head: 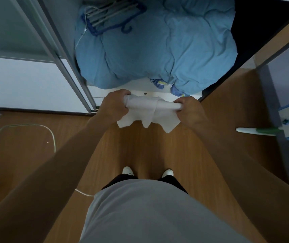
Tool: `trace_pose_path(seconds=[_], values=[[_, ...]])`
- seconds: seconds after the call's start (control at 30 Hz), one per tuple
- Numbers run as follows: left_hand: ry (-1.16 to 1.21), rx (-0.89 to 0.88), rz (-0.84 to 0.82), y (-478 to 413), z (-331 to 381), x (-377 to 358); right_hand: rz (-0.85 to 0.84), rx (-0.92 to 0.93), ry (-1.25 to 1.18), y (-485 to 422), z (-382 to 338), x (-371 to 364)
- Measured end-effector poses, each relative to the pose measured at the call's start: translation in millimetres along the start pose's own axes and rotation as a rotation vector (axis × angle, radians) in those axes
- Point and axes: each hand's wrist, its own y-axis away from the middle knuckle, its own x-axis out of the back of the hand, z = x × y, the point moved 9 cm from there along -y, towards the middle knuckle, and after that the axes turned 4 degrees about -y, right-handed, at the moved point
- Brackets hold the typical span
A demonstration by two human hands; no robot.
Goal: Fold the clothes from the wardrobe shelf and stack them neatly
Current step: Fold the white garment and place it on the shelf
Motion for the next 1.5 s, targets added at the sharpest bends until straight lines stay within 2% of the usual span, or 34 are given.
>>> trace_pose_path(seconds=[0.1,0.2,0.23,0.33,0.4,0.47,0.57,0.67,0.87,0.93,1.03,1.13,1.23,1.4,1.5], values=[[-0.118,0.033,0.146,1.2,0.5,19.1,0.148,0.004,0.065,-0.2,-6.4,14.7],[-0.140,0.016,0.269,1.3,2.7,45.1,0.290,0.030,-0.048,-4.5,-14.7,36.7],[-0.106,0.001,0.308,0.7,3.9,55.0,0.301,0.025,-0.169,-8.4,-16.0,42.2],[-0.002,-0.011,0.421,-2.8,9.9,85.3,0.221,-0.074,-0.821,-19.2,-23.1,45.0],[0.086,0.020,0.489,-6.2,13.0,105.9,0.203,-0.099,-1.075,-23.3,-35.1,50.0],[0.229,0.051,0.489,-11.1,16.7,120.7,0.188,-0.063,-1.203,-27.6,-48.4,58.5],[0.531,0.124,0.403,-17.2,17.8,133.0,0.116,0.041,-1.354,-32.8,-70.4,74.4],[0.796,0.140,0.364,-17.7,21.6,149.6,0.011,0.123,-1.611,-37.6,-95.9,88.3],[1.488,-0.096,0.188,-29.6,46.0,187.7,0.003,0.169,-1.923,-48.0,-121.1,126.1],[1.553,-0.154,0.129,-36.4,53.0,200.1,0.059,0.105,-1.916,-60.4,-120.0,136.1],[1.486,-0.104,0.170,-59.8,52.8,219.2,0.132,0.105,-1.719,-81.9,-138.0,153.2],[1.264,0.018,0.272,-88.6,50.0,235.1,0.259,0.159,-1.549,-102.1,-158.1,172.5],[1.013,0.025,0.450,-116.9,47.2,267.4,0.294,0.167,-1.491,-124.7,-174.3,189.2],[1.022,0.028,0.486,-173.7,58.2,320.2,0.271,0.090,-1.383,-176.7,-202.4,218.8],[1.042,0.038,0.496,-211.5,69.6,346.9,0.293,0.148,-1.351,-213.9,-223.2,244.4]])
